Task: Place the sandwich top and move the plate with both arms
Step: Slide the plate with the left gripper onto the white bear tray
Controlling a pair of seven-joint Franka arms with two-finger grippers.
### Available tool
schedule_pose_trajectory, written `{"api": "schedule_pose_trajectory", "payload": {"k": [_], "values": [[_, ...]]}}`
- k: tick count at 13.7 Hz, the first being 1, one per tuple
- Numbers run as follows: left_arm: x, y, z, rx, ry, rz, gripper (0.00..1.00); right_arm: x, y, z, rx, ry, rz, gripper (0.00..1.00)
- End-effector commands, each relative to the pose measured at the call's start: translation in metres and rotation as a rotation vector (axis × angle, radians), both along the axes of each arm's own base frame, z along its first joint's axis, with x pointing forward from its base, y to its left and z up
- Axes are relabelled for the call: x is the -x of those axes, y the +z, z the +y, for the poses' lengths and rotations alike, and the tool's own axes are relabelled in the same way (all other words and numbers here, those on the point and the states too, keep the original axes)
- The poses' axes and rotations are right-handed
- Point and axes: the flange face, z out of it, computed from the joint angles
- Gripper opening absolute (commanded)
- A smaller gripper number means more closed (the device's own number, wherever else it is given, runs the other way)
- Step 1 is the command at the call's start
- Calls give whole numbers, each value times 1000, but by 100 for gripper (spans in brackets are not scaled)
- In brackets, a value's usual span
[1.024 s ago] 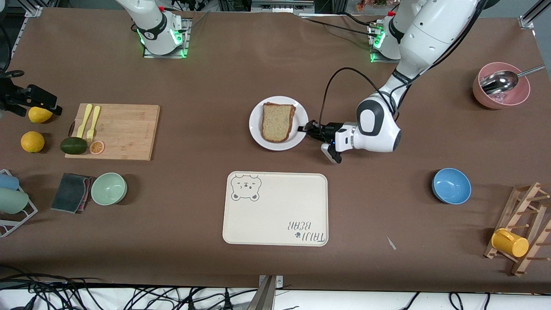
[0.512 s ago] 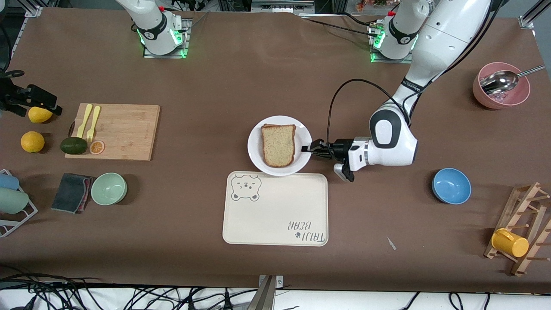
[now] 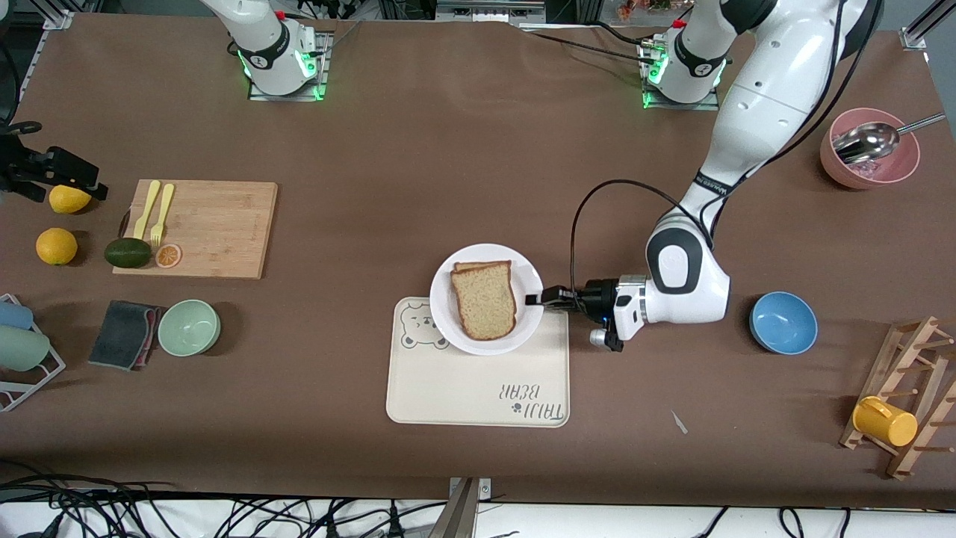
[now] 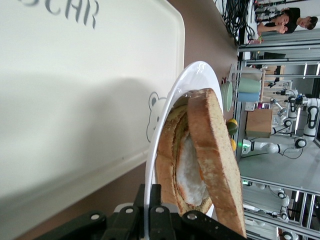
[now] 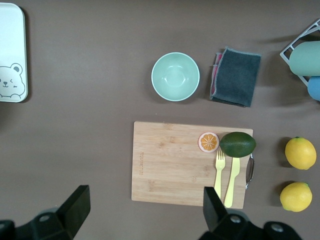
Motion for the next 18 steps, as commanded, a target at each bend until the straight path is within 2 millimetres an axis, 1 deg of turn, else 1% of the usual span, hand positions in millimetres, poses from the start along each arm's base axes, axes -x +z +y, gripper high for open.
{"api": "schedule_pose_trajectory", "payload": {"k": [1,2,3,5,7,9,11,13,18], "values": [[-33,3,-10,58,49,19,0,0,6,2,6,-6,5,100],[-40,-2,-9,54,62,12,0,0,7,2,7,-6,4,100],[-42,-9,-18,41,69,-1,0,0,6,2,9,-6,4,100],[-51,-20,-24,16,109,-24,0,0,6,3,7,-5,4,100],[-59,-22,-32,-10,148,-7,0,0,7,3,7,-5,4,100],[-61,-29,-33,-35,150,-13,0,0,6,2,7,-6,5,100],[-59,-50,-30,-22,176,24,0,0,6,2,7,-6,5,100],[-59,-53,-28,8,210,53,0,0,6,2,6,-6,5,100],[-62,-52,-23,9,217,49,0,0,6,2,6,-6,5,100]]}}
